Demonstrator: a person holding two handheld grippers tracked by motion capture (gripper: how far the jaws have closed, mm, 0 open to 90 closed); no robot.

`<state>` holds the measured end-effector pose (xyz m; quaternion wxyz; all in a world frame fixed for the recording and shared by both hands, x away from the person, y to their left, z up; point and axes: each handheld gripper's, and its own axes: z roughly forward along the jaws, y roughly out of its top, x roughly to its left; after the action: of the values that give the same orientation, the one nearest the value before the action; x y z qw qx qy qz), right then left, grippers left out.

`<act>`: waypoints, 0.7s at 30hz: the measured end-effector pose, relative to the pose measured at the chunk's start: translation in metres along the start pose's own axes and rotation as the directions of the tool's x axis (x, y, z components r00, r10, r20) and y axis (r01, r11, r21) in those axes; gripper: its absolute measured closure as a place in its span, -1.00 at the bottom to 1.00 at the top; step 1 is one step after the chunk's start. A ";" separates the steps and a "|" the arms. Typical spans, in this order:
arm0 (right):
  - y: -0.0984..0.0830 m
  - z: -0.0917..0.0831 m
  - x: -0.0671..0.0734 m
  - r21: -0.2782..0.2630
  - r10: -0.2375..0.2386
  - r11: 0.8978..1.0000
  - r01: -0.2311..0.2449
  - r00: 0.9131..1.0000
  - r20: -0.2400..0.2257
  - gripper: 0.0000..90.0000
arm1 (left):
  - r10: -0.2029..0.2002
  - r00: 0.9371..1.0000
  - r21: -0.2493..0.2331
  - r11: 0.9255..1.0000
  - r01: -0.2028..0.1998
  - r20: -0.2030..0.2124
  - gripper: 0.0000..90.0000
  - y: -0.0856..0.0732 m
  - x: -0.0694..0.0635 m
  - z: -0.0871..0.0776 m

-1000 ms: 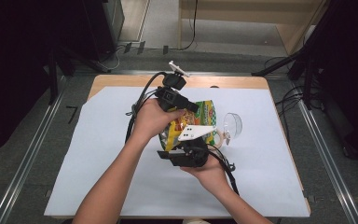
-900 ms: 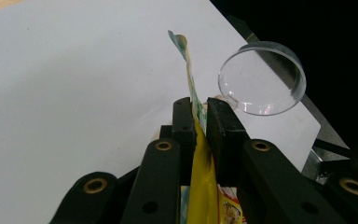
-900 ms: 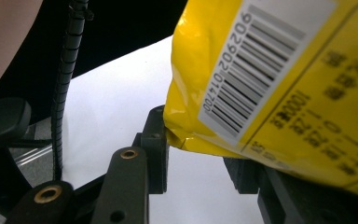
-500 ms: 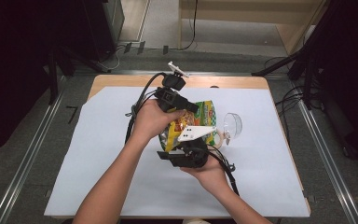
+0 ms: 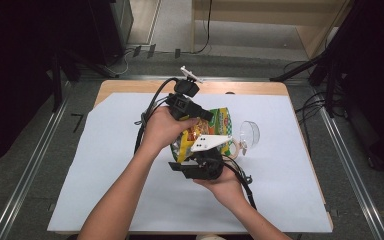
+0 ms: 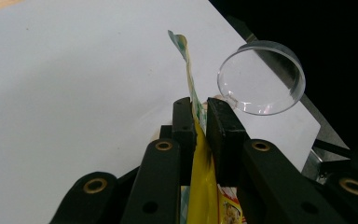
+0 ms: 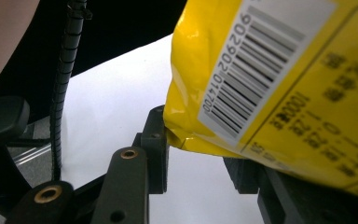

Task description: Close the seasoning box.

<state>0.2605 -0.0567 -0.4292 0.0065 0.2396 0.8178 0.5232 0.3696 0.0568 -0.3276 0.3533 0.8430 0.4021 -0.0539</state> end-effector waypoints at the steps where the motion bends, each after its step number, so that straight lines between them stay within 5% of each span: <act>1: 0.000 0.000 0.000 0.000 0.000 1.000 0.000 1.000 0.000 0.45 | 0.000 1.000 0.000 1.000 0.000 0.000 0.83 0.000 0.000 0.000; 21: 0.000 0.001 0.001 -0.007 -0.007 1.000 0.007 1.000 0.003 0.45 | 0.000 1.000 -0.003 1.000 0.000 0.002 0.83 -0.001 0.000 -0.002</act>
<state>0.2595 -0.0556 -0.4296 0.0104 0.2374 0.8168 0.5257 0.3685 0.0582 -0.3271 0.3549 0.8423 0.4020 -0.0543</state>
